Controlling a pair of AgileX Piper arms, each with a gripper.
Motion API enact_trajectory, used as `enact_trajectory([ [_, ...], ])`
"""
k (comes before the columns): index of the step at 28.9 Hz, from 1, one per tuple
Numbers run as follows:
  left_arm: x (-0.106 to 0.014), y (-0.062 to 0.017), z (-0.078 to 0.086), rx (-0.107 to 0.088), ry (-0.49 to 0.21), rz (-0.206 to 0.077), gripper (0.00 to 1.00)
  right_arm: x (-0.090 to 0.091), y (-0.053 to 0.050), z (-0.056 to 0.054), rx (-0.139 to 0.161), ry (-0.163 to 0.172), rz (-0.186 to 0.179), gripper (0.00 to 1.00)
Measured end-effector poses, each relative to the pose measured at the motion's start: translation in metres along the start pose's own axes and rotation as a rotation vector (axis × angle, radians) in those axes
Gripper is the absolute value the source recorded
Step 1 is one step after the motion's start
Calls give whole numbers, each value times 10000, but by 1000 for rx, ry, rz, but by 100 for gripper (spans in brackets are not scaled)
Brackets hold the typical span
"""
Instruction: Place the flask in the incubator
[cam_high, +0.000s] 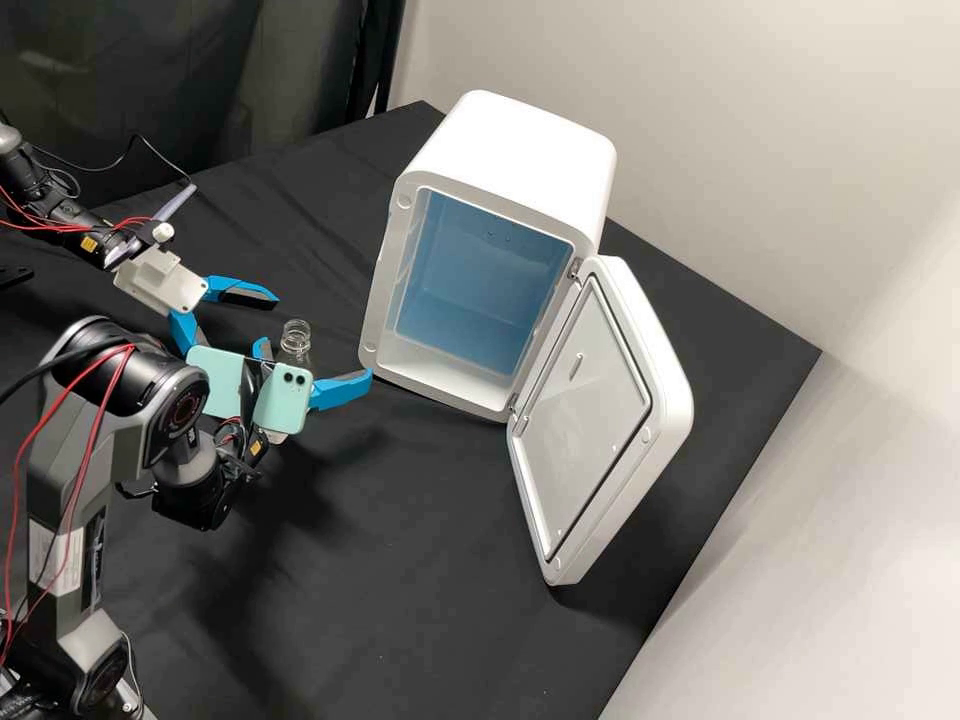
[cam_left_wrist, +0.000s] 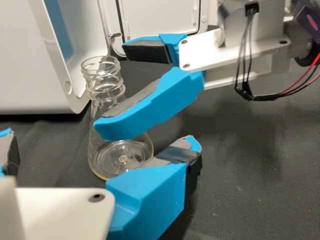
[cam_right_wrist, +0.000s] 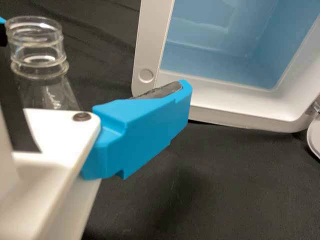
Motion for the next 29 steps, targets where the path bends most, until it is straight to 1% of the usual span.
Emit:
enact_trajectory([
  [4, 0, 0, 0, 0, 0, 0, 100, 59, -13, 19, 0, -1, -2, 100],
  [8, 0, 0, 0, 0, 0, 0, 100, 111, -13, 7, -2, 7, 0, 100],
  [11, 0, 0, 0, -2, 0, 0, 100, 137, -23, -6, -10, 7, -11, 100],
  [15, 0, 0, 0, -2, 0, 0, 100, 166, -36, -13, -13, -3, -32, 100],
  [21, 1, -1, 6, -27, -2, 0, 100, 200, -40, -18, -16, -12, -50, 100],
  [24, 1, -2, 10, -27, -4, -1, 100, 218, -31, -21, -17, -13, -50, 100],
  [25, 2, -2, 12, -30, -4, -1, 100, 219, -31, -20, -17, -14, -52, 100],
  [29, 2, -2, 13, -28, -5, -1, 100, 233, -34, -16, -17, -20, -59, 100],
])
